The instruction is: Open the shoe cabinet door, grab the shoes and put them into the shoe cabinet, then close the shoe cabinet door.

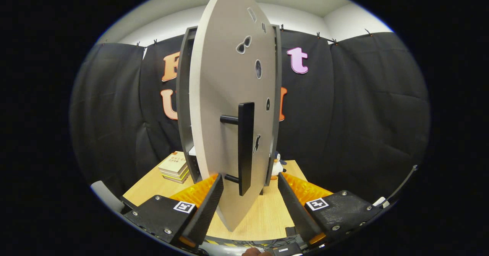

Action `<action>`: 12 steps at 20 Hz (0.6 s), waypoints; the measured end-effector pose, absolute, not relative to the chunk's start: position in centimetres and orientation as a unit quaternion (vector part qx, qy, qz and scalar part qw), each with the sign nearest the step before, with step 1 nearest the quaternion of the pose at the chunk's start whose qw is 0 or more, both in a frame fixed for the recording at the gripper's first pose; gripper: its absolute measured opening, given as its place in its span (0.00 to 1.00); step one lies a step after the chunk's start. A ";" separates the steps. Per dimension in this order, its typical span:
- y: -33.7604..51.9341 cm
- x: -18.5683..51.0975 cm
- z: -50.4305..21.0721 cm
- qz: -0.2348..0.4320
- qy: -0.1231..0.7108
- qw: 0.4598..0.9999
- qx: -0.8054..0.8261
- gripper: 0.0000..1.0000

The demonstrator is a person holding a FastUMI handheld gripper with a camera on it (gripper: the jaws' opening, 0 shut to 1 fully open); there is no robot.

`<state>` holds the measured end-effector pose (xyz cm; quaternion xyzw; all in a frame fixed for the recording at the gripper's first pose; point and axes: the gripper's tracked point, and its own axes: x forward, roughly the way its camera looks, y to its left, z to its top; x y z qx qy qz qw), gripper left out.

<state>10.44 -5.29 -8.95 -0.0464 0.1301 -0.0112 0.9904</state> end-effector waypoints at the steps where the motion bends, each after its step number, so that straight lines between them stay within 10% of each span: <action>1: -4.6 10.6 -8.8 -0.012 0.130 0.990 -0.046 0.91; 12: 5.0 16.9 -8.5 0.026 0.121 0.992 -0.005 0.92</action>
